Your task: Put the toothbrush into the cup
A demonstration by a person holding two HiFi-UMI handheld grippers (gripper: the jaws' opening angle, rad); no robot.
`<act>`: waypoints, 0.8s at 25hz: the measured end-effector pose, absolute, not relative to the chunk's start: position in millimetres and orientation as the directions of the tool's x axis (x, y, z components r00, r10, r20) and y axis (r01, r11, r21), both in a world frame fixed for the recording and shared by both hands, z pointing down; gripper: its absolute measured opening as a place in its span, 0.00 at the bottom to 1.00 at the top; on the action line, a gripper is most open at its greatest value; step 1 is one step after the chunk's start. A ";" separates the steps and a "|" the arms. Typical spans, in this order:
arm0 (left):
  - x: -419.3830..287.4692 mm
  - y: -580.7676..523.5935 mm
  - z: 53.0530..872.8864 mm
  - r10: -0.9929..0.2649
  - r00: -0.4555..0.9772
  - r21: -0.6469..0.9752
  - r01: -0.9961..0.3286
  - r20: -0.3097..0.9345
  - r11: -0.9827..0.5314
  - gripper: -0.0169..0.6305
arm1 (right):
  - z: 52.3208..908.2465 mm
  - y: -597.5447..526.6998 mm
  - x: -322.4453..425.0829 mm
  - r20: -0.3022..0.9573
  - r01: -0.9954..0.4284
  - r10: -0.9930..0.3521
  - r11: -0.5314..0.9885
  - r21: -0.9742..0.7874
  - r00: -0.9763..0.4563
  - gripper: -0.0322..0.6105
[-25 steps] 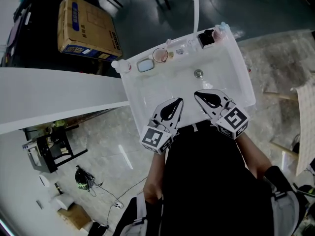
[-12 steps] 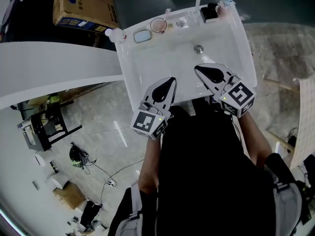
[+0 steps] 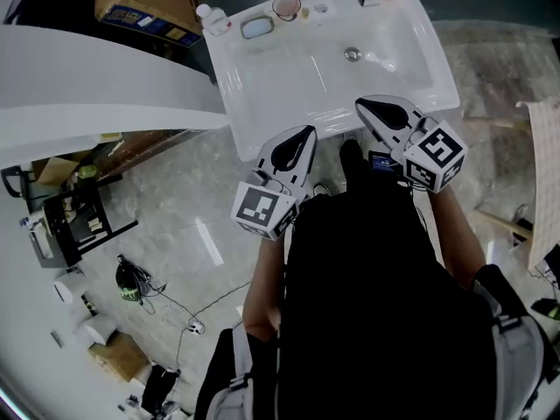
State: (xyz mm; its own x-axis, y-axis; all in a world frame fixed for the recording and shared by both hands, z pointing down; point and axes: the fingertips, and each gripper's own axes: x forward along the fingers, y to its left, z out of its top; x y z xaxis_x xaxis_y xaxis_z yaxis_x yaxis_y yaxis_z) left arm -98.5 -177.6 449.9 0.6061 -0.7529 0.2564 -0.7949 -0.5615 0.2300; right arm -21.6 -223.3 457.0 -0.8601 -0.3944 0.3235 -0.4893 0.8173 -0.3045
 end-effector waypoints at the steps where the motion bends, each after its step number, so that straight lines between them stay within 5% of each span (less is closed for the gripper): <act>1: -101.7 -161.4 452.4 -0.747 0.611 0.228 -0.791 0.261 -0.568 0.04 | 457.6 -209.1 -23.6 0.325 -0.496 -0.400 0.812 -0.307 -0.857 0.07; 20: -111.0 -23.7 458.9 -0.734 0.631 0.259 -0.774 0.252 -0.578 0.04 | 452.5 -61.7 37.9 0.277 -0.607 -0.541 0.696 -0.384 -0.794 0.07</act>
